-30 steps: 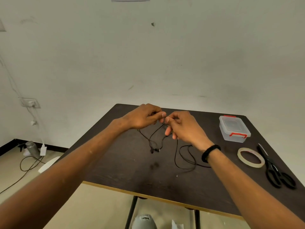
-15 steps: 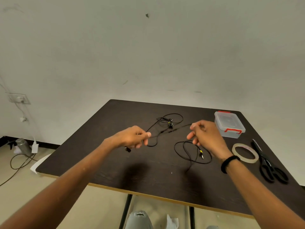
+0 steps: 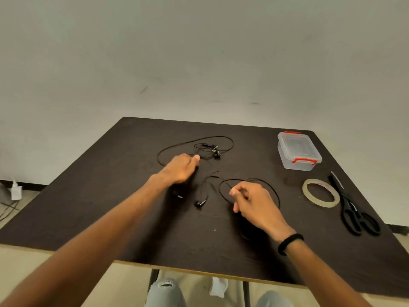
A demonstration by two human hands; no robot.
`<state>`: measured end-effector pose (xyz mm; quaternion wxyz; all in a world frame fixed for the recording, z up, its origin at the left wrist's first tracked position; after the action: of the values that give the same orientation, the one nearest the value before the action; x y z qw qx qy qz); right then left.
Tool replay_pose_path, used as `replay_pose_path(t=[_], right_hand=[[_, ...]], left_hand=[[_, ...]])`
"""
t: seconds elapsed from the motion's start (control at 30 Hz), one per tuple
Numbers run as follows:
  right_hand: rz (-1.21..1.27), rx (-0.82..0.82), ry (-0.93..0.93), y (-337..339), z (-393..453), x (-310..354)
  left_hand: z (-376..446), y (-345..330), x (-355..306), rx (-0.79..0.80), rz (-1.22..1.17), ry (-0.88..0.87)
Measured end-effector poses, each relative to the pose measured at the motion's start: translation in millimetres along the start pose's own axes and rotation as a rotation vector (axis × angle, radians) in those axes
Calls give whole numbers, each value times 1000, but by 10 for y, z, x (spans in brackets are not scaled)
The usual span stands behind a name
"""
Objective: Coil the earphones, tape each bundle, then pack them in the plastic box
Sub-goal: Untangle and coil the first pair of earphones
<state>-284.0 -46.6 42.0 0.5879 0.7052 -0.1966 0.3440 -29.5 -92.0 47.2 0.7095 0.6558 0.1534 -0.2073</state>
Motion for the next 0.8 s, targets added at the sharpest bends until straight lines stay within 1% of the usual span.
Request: replay_pose_path(t=[0.13,0.17,0.2,0.23,0.27,0.3,0.33,0.4,0.43,0.5,0.53,0.6,0.67,0.73,0.77,0.8], right_hand=[[-94,15,57,-253,-3,209],[-117,6,60,-340,2,283],[-137,-15,54,-426,11,369],[-147,-42,42,-510,23,461],[-144,-65,26,-596,39,549],[-134,-80,18,-680,57,647],[-118,-77,19,-765,78,750],[-39,-32,34,-892,124,961],[35,5,49,-925,141,1048],[139,30,100,-889,145,1132],[155,9,122,-824,130,1116],[236,-73,100,-620,93,939],[303,-232,60,-297,90,634],[196,-400,2,75,155,314],[114,-440,-46,237,220,166],[28,-436,-104,360,302,34]], left_hand=[[388,251,436,12,99,215],[442,315,492,-5,131,250],[469,374,504,-44,156,250],[460,409,471,-93,157,216],[412,410,400,-136,110,155],[326,383,307,-159,30,77],[195,326,197,-146,-55,-1],[-135,213,-19,-99,-195,-146],[-291,165,-52,-109,-244,-196],[-531,108,23,-183,-261,-221],[-618,108,112,-234,-207,-212],[-747,125,299,-271,9,-204],[-811,174,444,-265,243,-236],[-833,289,573,-257,389,-224],[-833,350,649,-249,430,-169],[-826,411,722,-244,453,-96]])
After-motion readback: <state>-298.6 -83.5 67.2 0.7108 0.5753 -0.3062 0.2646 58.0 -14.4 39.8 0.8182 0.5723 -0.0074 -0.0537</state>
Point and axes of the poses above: each hand's wrist, its own z-axis towards the middle knuckle, its own y-axis out of the back of the hand, x = y × z, the point moved 4 cm from there along z, towards the middle knuckle, and after that the axes turned 9 degrees about -y, right-handed, at the moved point
